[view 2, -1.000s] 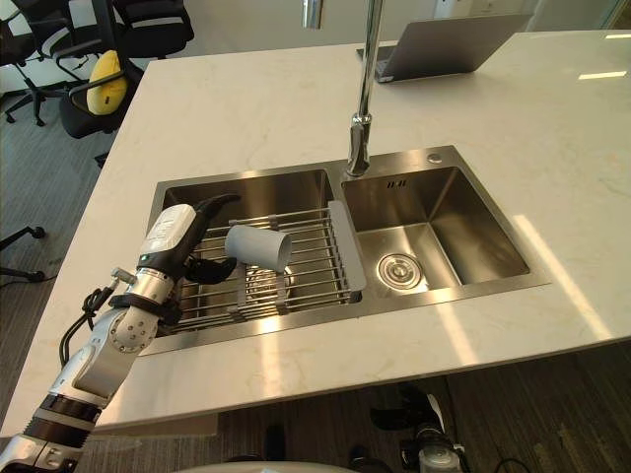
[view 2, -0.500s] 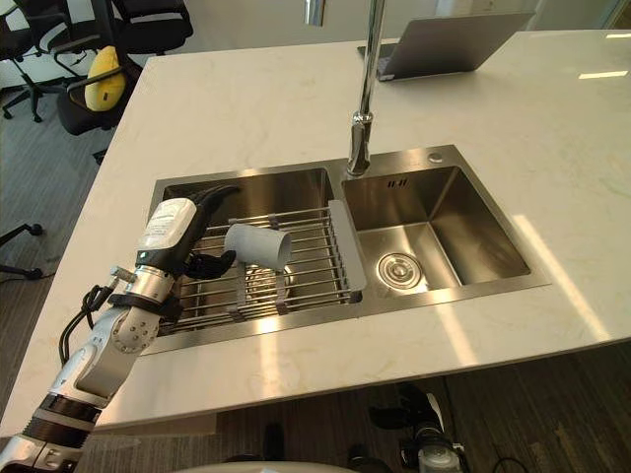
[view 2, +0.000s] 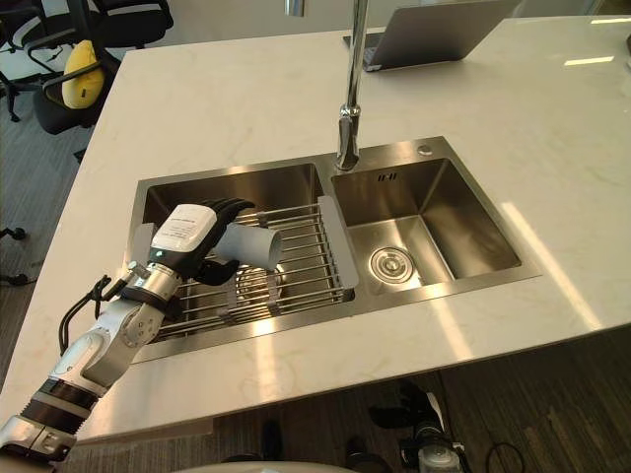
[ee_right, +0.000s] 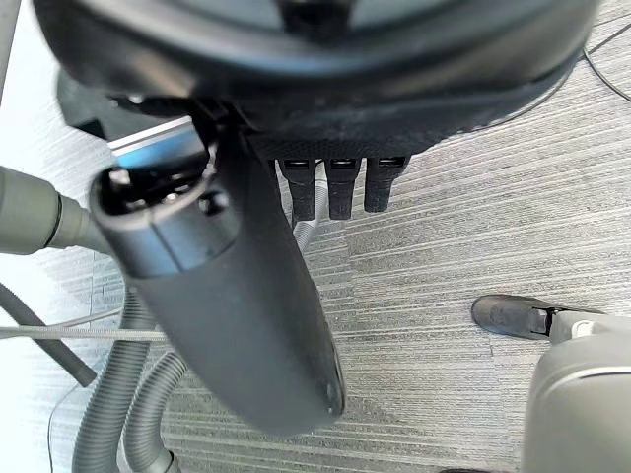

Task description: Walk over to the sink, pick up the cup, carry it to the dishwasher, place the cup inside the dishwasher, then close the dishwasher door

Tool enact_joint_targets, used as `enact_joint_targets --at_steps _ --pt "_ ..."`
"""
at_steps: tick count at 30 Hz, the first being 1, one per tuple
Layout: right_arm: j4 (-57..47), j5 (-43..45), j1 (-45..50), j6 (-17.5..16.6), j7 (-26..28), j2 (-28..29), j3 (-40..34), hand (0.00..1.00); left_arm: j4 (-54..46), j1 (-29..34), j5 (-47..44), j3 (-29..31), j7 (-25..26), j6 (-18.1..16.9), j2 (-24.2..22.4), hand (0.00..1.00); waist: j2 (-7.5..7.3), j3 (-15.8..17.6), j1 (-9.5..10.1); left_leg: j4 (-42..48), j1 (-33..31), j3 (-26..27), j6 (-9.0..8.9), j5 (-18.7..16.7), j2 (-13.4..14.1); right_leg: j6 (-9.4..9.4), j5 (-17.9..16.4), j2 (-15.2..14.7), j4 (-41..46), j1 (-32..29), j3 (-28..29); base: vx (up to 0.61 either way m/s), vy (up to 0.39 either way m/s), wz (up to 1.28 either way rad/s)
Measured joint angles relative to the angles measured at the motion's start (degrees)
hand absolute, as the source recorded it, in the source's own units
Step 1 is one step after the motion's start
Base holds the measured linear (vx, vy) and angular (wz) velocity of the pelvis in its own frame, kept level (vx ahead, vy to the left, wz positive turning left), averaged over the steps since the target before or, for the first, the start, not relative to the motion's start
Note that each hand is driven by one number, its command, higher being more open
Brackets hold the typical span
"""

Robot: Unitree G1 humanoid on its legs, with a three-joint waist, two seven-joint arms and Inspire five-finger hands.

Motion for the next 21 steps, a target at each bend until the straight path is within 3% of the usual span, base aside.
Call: enact_joint_targets --at_steps 8,21 --pt "0.01 0.00 0.22 -0.21 -0.01 0.02 0.02 0.90 3.21 -3.26 1.98 -1.55 0.32 0.16 0.33 0.90 0.02 0.00 -0.13 0.01 -0.72 0.29 0.00 0.00 -0.02 0.02 0.22 -0.03 -0.03 -0.85 0.35 0.00 -0.002 -0.01" --pt "0.03 0.01 0.20 -0.50 -0.48 -0.16 0.02 0.90 4.37 -3.33 5.35 -2.11 1.79 -0.07 0.33 0.90 0.09 -0.01 -0.12 0.01 -0.84 0.42 0.01 0.01 -0.03 0.05 0.35 -0.06 -0.03 -1.03 0.48 0.00 0.000 0.00"
